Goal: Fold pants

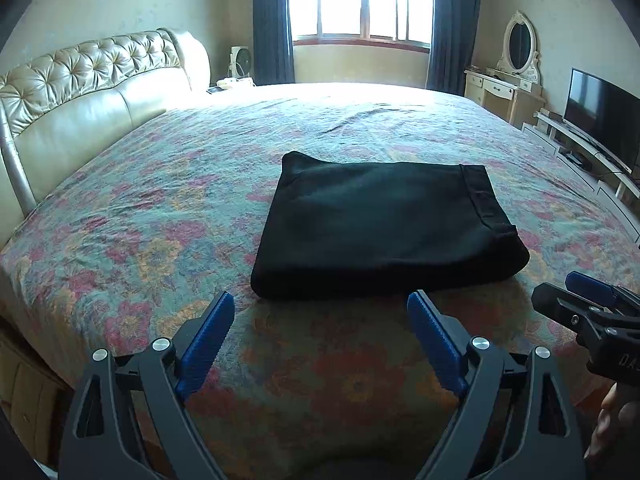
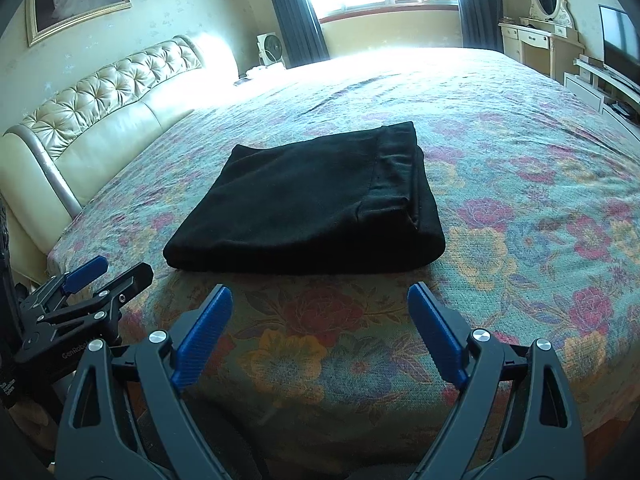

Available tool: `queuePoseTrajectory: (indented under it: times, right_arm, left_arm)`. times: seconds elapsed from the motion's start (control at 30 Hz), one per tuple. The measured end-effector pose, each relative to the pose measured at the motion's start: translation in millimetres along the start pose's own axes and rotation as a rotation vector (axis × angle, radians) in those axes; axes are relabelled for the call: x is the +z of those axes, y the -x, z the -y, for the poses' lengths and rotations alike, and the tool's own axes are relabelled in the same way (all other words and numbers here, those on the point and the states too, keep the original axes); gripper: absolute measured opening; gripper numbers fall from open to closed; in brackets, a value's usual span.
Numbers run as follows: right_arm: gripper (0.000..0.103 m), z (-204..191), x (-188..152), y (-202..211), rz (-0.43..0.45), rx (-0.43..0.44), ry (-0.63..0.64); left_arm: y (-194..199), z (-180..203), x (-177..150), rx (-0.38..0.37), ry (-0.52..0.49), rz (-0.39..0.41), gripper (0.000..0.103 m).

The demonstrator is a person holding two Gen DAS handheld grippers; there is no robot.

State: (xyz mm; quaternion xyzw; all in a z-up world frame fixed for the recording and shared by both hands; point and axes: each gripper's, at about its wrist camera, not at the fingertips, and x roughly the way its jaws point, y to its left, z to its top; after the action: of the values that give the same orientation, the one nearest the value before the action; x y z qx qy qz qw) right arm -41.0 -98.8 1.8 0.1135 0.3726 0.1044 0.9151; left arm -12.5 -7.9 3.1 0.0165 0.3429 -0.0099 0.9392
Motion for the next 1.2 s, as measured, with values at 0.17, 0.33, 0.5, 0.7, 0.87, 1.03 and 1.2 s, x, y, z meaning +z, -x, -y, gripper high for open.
queuePoseTrajectory:
  times: [0.17, 0.33, 0.5, 0.7, 0.87, 1.03, 1.2]
  right_arm:
    - [0.09, -3.8, -3.6, -2.7, -0.014, 0.009, 0.003]
    - [0.09, -3.4, -5.9, -5.0, -0.026, 0.011, -0.001]
    - [0.09, -1.9, -8.3, -7.5, -0.039, 0.015, -0.001]
    - [0.09, -1.2, -12.3, -10.7, -0.057, 0.02, -0.007]
    - [0.09, -0.7, -14.6, -12.8, -0.068, 0.026, -0.01]
    - [0.09, 1.0, -16.2, -15.7, -0.08, 0.035, -0.018]
    - [0.09, 2.5, -18.0, -16.7, -0.086, 0.037, -0.027]
  left_arm:
    - [-1.1, -2.9, 1.5, -0.007, 0.013, -0.007, 0.087]
    - [-2.4, -4.7, 1.1, -0.018, 0.029, -0.018, 0.087]
    - [-2.3, -5.0, 1.8, -0.021, 0.03, -0.019, 0.087]
    - [-1.6, -6.7, 3.4, -0.037, 0.047, -0.014, 0.087]
    - [-1.9, -8.3, 4.3, -0.033, 0.074, -0.017, 0.087]
    - [-1.3, -5.0, 1.6, 0.031, 0.061, -0.036, 0.091]
    - [1.0, -0.4, 1.8, 0.05, 0.012, -0.038, 0.091]
